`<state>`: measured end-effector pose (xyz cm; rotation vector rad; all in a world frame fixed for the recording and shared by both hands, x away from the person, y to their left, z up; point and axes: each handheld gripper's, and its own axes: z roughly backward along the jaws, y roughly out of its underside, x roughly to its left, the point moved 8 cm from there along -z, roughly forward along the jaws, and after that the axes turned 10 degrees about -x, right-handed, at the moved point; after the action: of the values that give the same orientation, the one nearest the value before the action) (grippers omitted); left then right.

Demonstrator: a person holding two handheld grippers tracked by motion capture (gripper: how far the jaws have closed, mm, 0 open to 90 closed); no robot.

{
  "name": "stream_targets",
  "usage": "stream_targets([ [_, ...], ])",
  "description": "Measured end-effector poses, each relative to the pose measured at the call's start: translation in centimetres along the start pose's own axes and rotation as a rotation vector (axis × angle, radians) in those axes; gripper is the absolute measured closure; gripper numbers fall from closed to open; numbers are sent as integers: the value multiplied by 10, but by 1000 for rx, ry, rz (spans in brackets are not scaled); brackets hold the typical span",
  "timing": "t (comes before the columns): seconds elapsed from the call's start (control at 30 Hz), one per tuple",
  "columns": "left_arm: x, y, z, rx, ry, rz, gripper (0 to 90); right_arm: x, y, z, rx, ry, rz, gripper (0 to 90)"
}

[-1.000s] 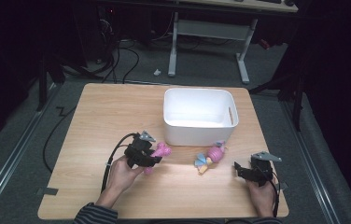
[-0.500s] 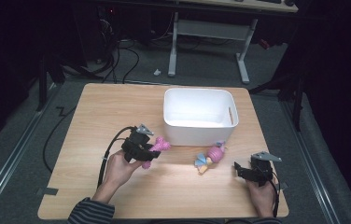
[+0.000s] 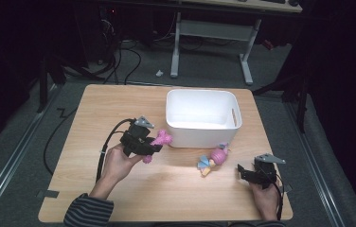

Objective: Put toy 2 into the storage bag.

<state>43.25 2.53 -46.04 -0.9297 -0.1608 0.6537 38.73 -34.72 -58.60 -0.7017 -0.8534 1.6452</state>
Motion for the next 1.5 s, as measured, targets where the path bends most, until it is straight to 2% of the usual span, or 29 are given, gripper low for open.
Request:
stream_targets([
  [0.07, 1, -4, 3, -13, 4, 7, 593, 0, 0, 0, 0, 0, 1, 232],
  [0.2, 2, -12, 8, -18, -14, -12, 592, 0, 0, 0, 0, -1, 1, 232],
  [0.27, 2, -18, 9, -33, -6, -12, 592, 0, 0, 0, 0, -2, 2, 232],
  [0.5, 2, -34, 11, -31, -1, -31, 593, 0, 0, 0, -2, -4, 3, 232],
  [0.73, 0, -51, 12, -42, 27, -32, 592, 0, 0, 0, -2, -5, 4, 232],
  [1.17, 3, -78, 1, -41, 55, -25, 593, 1, 0, 0, -2, -7, 5, 231],
  [1.5, 2, -95, -10, -24, 47, -47, 593, 1, 0, 0, -2, -7, 5, 231],
])
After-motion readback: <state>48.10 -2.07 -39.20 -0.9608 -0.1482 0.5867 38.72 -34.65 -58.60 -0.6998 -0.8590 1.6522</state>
